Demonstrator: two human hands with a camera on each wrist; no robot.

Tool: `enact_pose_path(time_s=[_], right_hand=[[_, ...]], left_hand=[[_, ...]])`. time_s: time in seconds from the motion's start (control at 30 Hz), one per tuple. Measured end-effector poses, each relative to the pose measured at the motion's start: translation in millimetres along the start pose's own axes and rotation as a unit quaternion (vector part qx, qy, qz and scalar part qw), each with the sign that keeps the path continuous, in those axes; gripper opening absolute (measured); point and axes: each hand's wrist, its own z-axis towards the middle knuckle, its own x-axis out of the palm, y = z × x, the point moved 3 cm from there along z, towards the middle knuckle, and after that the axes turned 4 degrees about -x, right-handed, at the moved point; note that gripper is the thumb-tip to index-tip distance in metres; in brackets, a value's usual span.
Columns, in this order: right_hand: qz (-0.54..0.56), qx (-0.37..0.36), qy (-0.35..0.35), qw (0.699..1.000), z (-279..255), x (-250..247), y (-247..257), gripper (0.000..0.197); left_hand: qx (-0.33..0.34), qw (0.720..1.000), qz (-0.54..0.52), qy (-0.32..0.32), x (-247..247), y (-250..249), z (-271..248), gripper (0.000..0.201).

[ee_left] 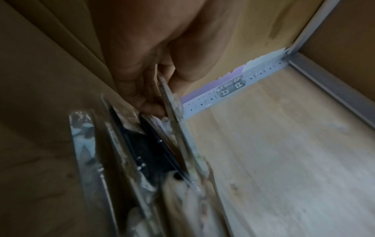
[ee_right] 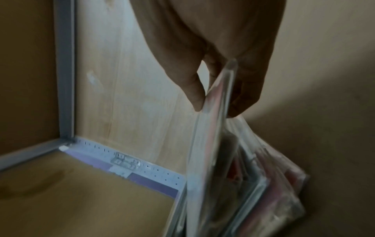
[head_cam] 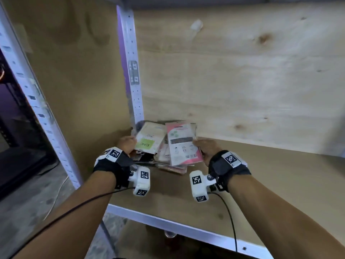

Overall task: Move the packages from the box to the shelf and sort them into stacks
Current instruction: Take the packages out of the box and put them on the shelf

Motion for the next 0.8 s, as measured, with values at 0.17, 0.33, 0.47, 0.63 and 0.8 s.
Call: enact_pose_path(time_s=[0.17, 0.33, 0.47, 0.63, 0.8], right_hand=[[-0.095, -0.018, -0.024, 0.995, 13, 13, -5, 0.015], [-0.083, -0.026, -0.009, 0.996, 16, 20, -9, 0.017], [-0.144, -0.071, 0.029, 0.987, 20, 29, -14, 0.018], [-0.241, -0.083, 0.034, 0.966, 16, 35, -17, 0.032], [-0.271, -0.081, 0.017, 0.959, 7, 16, -12, 0.037]], left_hand=[[-0.022, 0.997, 0.065, -0.033, 1, -8, -7, 0.037], [0.020, 0.987, 0.161, -0.017, 5, -12, -9, 0.030], [0.042, 0.988, 0.143, -0.040, 8, -8, -3, 0.008], [0.061, 0.973, 0.220, -0.030, 9, -7, -9, 0.022], [0.090, 0.958, 0.268, -0.046, 7, -18, -22, 0.041]])
